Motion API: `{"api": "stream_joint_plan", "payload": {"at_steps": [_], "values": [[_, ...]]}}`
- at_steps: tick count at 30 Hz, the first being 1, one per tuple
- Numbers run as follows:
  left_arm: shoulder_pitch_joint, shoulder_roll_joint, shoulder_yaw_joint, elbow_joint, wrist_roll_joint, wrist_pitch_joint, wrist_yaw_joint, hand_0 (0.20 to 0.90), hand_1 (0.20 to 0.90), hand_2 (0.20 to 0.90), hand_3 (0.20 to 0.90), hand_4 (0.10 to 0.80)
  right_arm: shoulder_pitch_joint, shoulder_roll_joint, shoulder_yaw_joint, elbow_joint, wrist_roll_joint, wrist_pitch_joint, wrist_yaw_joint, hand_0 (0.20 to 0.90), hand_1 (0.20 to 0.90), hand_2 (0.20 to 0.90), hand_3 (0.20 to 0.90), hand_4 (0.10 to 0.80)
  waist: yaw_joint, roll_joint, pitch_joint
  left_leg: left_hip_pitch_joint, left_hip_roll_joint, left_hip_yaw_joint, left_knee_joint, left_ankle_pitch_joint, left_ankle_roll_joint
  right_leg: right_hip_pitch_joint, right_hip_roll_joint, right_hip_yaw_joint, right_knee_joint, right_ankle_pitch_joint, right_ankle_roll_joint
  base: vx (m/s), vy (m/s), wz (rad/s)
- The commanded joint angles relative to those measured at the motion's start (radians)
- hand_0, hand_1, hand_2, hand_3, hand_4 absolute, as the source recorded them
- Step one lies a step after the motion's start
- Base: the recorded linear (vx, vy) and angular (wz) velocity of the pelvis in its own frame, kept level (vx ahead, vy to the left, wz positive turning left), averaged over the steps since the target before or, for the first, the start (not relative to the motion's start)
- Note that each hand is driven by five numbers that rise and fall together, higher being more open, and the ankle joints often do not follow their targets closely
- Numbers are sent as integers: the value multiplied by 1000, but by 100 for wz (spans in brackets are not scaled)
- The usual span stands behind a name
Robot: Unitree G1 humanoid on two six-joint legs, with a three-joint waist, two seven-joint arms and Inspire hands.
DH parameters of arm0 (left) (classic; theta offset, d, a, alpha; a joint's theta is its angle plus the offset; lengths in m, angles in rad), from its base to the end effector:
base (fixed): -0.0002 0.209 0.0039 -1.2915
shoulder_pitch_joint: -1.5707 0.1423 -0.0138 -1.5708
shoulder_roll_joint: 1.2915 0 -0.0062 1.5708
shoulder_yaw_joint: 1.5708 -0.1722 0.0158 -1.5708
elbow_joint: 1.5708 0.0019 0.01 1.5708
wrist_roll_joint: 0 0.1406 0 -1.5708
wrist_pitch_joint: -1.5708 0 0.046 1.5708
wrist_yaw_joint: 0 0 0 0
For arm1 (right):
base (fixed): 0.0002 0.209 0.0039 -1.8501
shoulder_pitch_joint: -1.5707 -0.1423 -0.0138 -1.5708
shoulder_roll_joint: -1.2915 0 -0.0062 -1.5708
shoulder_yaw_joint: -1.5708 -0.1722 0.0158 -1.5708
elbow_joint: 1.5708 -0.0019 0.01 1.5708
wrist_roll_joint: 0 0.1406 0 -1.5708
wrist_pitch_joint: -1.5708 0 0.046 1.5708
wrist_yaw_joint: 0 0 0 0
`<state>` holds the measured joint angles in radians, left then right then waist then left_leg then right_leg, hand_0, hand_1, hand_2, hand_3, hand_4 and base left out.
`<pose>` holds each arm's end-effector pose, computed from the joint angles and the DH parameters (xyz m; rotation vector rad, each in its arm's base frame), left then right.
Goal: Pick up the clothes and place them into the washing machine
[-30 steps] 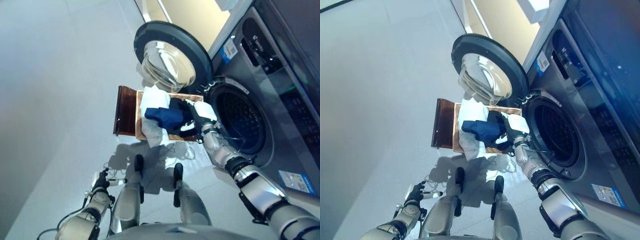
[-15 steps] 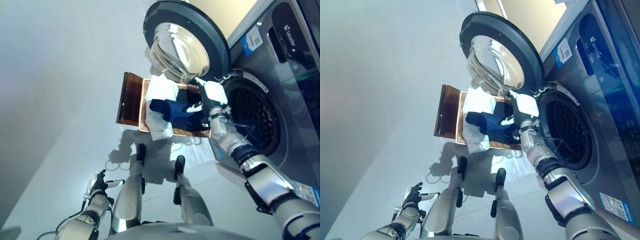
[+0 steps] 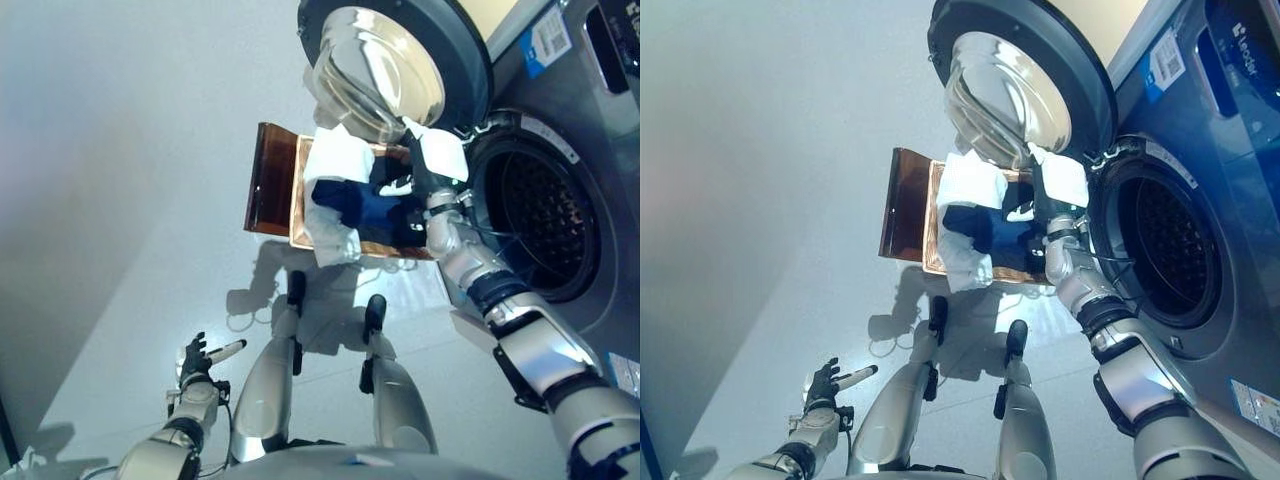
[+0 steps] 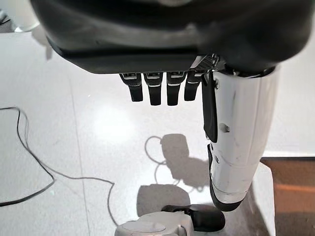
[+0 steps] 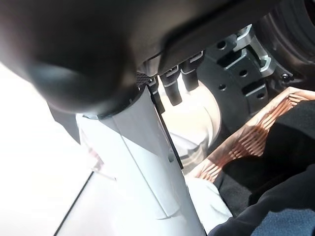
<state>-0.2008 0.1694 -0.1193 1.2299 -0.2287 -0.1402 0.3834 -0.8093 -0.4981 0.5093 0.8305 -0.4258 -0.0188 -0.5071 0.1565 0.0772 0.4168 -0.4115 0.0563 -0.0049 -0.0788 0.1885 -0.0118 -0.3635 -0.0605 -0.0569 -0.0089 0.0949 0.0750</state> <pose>0.1487 0.1940 -0.0876 0.2176 0.8723 0.4457 0.3282 -0.1882 0.1117 -1.1910 -0.2577 -0.2262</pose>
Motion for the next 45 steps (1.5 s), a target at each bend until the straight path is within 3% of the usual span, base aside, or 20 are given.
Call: {"api": "stream_joint_plan", "payload": {"at_steps": [1, 9, 20, 27, 35, 45], "values": [[9, 14, 5, 10, -37, -24, 50, 900, 900, 900, 900, 800, -32, -14, 10, -14, -29, 5, 2, 900, 900, 900, 900, 800, 32, -14, -23, 1, -8, -9, -8, -24, -57, -85, -47, 4, 104, 37, 40, 0, 0, 0], [-5, 8, -7, 8, -32, -21, 46, 900, 900, 900, 900, 800, 65, 87, 44, 49, -25, -10, 31, 900, 900, 900, 900, 800, 26, -26, -23, 25, -14, -8, -8, -30, -52, -53, -43, 11, 83, 37, 37, 0, 0, 0], [-8, 14, -5, 28, -18, -4, 37, 900, 900, 900, 900, 800, 127, 149, 69, 79, -12, -19, 59, 900, 900, 900, 900, 800, 23, -43, -32, 70, -8, -4, -8, -40, -48, -5, -36, 20, 65, 32, 35, 0, 0, 0], [-11, 24, -14, -31, -69, -39, 40, 900, 900, 900, 900, 800, 68, 122, 79, 94, -16, -10, 44, 900, 900, 900, 900, 800, 29, -50, -8, 49, -2, -13, -8, -27, -44, -36, -26, 26, 76, 30, 31, -36, -23, -4], [48, 44, -61, -299, -202, -112, 11, 900, 900, 900, 900, 800, -62, 32, 72, 46, -25, 17, 12, 900, 900, 900, 900, 800, 37, -37, 47, -53, 6, -32, -8, 6, -43, -164, -11, 21, 128, 31, 24, -61, -17, -2], [21, 58, -130, -482, -265, -139, -5, 900, 900, 900, 900, 800, -252, -24, 108, 134, -40, 53, -27, 900, 900, 900, 900, 800, 44, -19, 103, -179, 5, -48, -8, 31, -53, -304, -19, 3, 170, 36, 29, -33, -3, 1]]}}
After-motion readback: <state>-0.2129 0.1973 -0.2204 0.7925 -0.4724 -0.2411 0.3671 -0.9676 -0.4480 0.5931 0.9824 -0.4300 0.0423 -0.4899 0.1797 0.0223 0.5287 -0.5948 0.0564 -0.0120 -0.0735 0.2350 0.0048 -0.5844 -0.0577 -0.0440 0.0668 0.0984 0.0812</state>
